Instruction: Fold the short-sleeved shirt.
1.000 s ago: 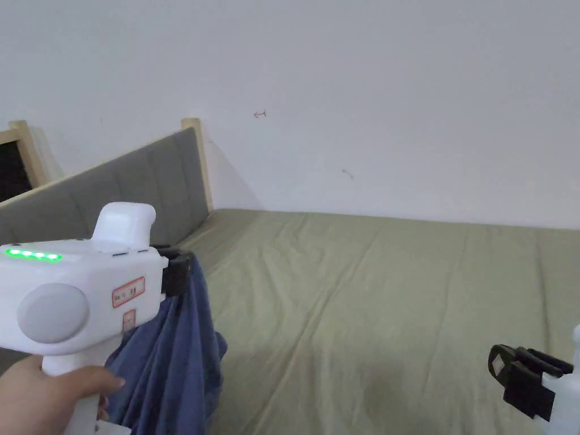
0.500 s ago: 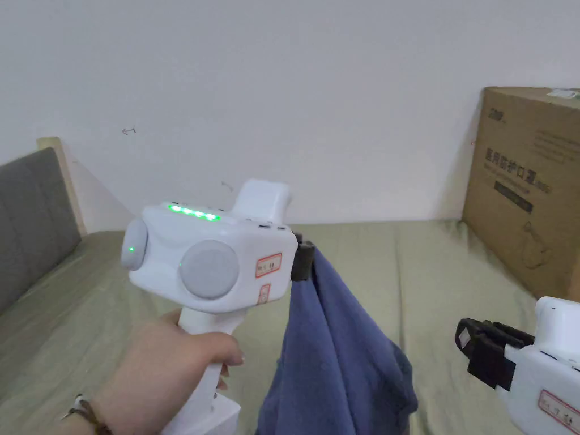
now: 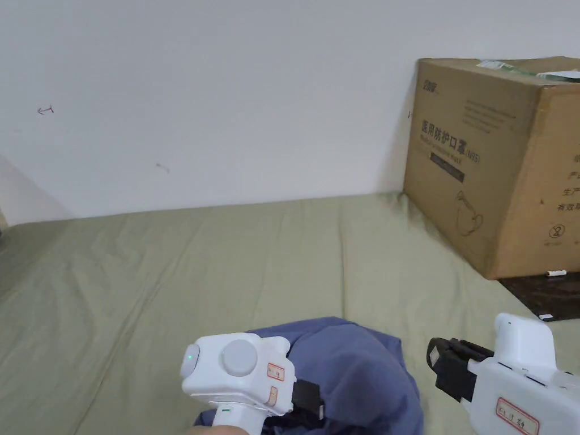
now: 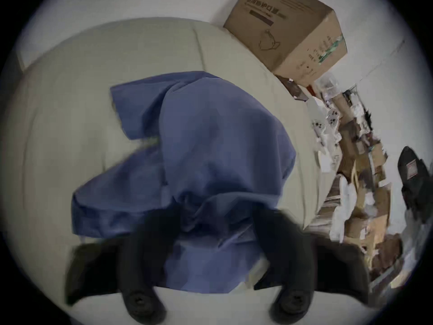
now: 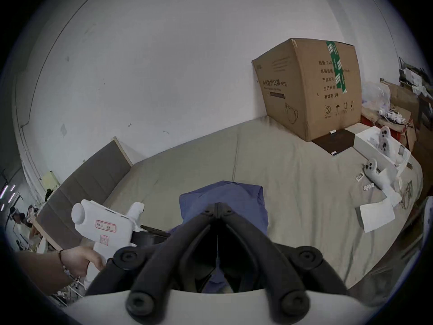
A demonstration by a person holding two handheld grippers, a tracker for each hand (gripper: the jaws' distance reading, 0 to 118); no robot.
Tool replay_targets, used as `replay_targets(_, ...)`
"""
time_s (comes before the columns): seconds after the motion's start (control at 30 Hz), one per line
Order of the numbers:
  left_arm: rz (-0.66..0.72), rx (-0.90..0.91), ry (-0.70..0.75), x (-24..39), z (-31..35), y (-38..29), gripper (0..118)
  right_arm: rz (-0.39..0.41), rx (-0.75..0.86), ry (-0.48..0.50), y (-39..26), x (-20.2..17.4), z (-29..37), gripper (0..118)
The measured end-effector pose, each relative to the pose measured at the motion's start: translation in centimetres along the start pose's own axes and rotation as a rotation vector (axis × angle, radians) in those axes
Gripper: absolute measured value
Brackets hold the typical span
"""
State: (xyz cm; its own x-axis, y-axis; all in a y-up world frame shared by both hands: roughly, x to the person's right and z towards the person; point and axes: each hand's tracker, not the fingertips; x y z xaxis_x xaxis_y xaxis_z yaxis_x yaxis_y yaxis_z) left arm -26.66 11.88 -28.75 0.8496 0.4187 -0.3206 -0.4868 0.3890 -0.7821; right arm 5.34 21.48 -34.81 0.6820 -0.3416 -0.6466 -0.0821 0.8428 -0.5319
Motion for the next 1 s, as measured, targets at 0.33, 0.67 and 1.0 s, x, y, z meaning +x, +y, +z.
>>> replay_targets(0.33,0.064,0.513,0.034,-1.5,14.2,-3.5,86,0.013,0.010,0.015,-0.2,-1.1,0.3,0)
replay_targets(0.67,0.083,0.621,0.322,-1.0,19.6,-15.2,0,0.046,0.008,0.006,-0.5,-1.4,1.2,0)
replay_targets(1.0,0.281,0.066,0.207,-5.8,5.8,-18.5,99,0.047,-0.002,0.005,-0.7,-1.7,1.4,0)
